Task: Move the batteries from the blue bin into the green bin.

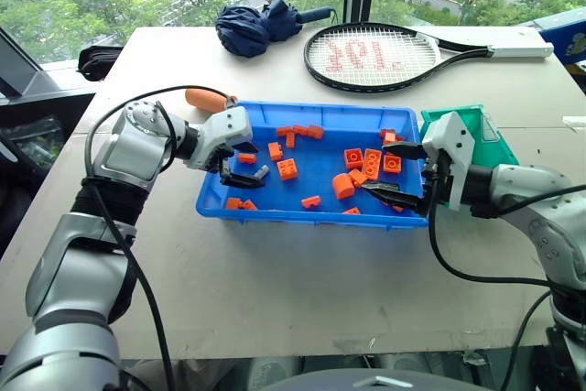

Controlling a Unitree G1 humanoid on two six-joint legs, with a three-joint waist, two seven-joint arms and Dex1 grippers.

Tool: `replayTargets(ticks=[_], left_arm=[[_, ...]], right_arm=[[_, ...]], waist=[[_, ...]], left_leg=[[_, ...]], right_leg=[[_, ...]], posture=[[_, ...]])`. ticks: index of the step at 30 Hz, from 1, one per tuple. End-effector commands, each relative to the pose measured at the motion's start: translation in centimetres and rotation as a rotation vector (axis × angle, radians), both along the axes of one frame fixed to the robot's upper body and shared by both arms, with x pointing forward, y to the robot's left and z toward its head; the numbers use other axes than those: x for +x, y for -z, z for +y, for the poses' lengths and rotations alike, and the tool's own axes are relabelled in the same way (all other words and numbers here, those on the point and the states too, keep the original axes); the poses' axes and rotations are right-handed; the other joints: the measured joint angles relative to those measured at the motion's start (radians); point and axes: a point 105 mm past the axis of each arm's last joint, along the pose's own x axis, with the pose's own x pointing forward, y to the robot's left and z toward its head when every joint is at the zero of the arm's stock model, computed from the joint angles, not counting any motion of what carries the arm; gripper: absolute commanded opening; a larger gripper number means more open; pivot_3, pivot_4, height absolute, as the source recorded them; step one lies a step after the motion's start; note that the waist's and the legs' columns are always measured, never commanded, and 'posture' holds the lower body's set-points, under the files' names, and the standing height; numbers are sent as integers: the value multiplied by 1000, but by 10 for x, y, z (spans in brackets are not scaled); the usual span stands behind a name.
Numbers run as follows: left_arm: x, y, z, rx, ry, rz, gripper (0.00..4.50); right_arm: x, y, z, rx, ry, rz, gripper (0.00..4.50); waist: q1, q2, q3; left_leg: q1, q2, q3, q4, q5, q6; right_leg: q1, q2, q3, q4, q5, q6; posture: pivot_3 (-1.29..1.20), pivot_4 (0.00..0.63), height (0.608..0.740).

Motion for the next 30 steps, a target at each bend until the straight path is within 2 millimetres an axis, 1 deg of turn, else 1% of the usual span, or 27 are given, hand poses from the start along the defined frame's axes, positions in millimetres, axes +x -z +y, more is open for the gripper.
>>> replayTargets(ticks=[1,4,5,6,7,8,10,11,12,13,14,15,21,23,26,30], left_arm=[[-2,-2,-4,41,9,3,4500],[-2,8,-5,84,7,14,4500],[-3,12,-6,96,12,18,3994],[-5,15,-9,93,15,38,3622],[-9,20,-10,91,22,63,3622],[-11,25,-11,97,27,81,3115],[-14,31,-11,106,29,99,2320],[-15,32,-10,108,29,102,1950],[-16,32,-11,101,31,113,1356],[-17,33,-12,99,35,118,1006],[-17,33,-13,98,37,121,436],[-16,33,-13,99,39,119,35],[-8,29,-12,102,42,84,35],[-5,21,-15,79,58,60,35],[-6,-3,-28,-3,113,25,35],[-13,-54,-51,-179,221,-20,35]], right_arm=[[-7,-11,4,-1,-35,-73,4111],[-5,-13,3,-3,-28,-87,4111],[-5,-14,3,-2,-27,-90,4153],[-4,-14,3,-1,-27,-92,4153],[-4,-14,2,-5,-26,-93,4153],[-4,-14,1,-13,-25,-94,4153],[-3,-13,0,-23,-21,-97,4153],[-3,-13,0,-25,-20,-98,4153],[-3,-14,0,-24,-18,-102,4153],[-3,-14,0,-22,-16,-105,4153],[-2,-15,-1,-20,-11,-108,4153],[-2,-16,-2,-18,-6,-110,4153],[0,-17,-6,-16,23,-118,4153],[0,-17,-7,-16,30,-118,4153],[0,-18,-9,-10,38,-119,4153],[4,-23,-15,7,75,-136,4153]], waist=[[0,0,0],[1,0,0],[1,0,0],[1,0,0],[3,1,0],[5,1,-1],[9,2,-1],[8,2,-1],[8,2,-1],[8,1,-1],[8,2,-2],[9,2,-2],[11,2,-2],[11,2,-2],[11,2,-1],[15,0,0]], left_leg=[[0,0,0,0,0,0],[0,0,0,0,0,0],[0,0,0,0,0,0],[1,0,0,0,0,0],[1,0,0,0,0,0],[2,0,0,0,0,0],[2,0,0,0,0,0],[3,0,0,0,0,0],[3,0,0,0,0,0],[3,0,0,0,0,0],[3,1,-1,0,0,0],[3,0,-1,0,0,0],[3,0,-1,1,0,0],[3,0,-1,1,0,0],[2,0,-1,1,0,0],[0,0,-3,1,0,0]], right_leg=[[0,0,0,0,0,0],[0,0,0,0,0,0],[1,0,0,0,0,0],[1,0,0,0,0,0],[2,0,0,0,0,0],[2,0,0,0,0,0],[3,-1,0,-1,0,0],[3,-1,0,-1,0,0],[3,-1,0,-1,0,0],[3,0,0,0,0,0],[3,0,-1,0,0,0],[3,0,-1,0,0,0],[4,0,-1,0,0,0],[4,0,-1,0,0,0],[3,0,-1,0,0,0],[3,0,-3,-1,0,0]], posture=[[0,150,740],[0,150,740],[0,150,740],[0,150,740],[0,150,740],[0,150,740],[0,150,740],[0,150,740],[0,150,740],[0,150,740],[0,150,740],[0,150,740],[0,150,740],[0,150,740],[0,150,740],[0,150,740]])
